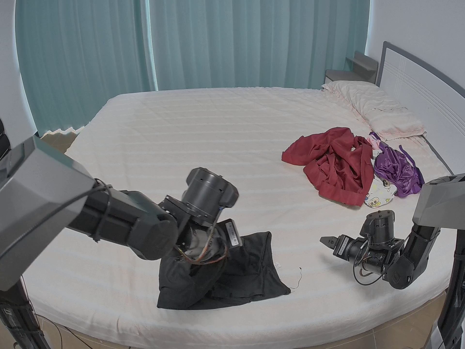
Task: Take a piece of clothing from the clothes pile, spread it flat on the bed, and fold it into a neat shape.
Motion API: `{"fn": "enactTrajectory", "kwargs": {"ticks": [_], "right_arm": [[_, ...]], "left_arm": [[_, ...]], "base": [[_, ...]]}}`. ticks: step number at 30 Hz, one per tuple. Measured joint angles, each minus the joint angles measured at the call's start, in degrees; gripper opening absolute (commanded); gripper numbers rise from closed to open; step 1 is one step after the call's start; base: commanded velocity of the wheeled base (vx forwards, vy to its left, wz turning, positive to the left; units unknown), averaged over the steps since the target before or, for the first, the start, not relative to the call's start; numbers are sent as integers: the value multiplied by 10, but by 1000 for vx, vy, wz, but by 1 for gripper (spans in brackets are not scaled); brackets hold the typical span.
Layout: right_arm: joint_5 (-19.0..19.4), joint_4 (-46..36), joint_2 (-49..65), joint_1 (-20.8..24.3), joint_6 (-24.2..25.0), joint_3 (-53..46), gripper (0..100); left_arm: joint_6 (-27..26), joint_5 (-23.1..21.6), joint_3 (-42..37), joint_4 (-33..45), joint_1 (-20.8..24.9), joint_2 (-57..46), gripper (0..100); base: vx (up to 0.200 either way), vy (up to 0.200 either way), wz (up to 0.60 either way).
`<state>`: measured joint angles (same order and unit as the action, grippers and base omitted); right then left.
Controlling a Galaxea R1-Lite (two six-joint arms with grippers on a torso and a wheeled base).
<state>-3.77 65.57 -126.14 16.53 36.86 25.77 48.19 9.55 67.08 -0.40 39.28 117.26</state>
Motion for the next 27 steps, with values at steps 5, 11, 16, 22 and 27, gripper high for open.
{"fn": "enactTrajectory", "kwargs": {"ticks": [5,11,16,22,27], "right_arm": [[0,5,-3,0,-1,-1,100],[-1,6,-7,4,-1,-1,100],[-1,6,-7,6,-1,0,100],[-1,6,-8,7,-1,0,100],[-1,6,-9,7,0,-1,100]], "left_arm": [[6,-2,28,-24,21,26,0],[10,-4,41,-56,31,41,0],[10,-19,37,-83,31,45,100],[10,-29,33,-81,30,46,100],[10,-30,23,-84,31,48,100]], "base": [[0,0,0],[0,0,0],[0,0,0],[0,0,0],[0,0,0]]}}
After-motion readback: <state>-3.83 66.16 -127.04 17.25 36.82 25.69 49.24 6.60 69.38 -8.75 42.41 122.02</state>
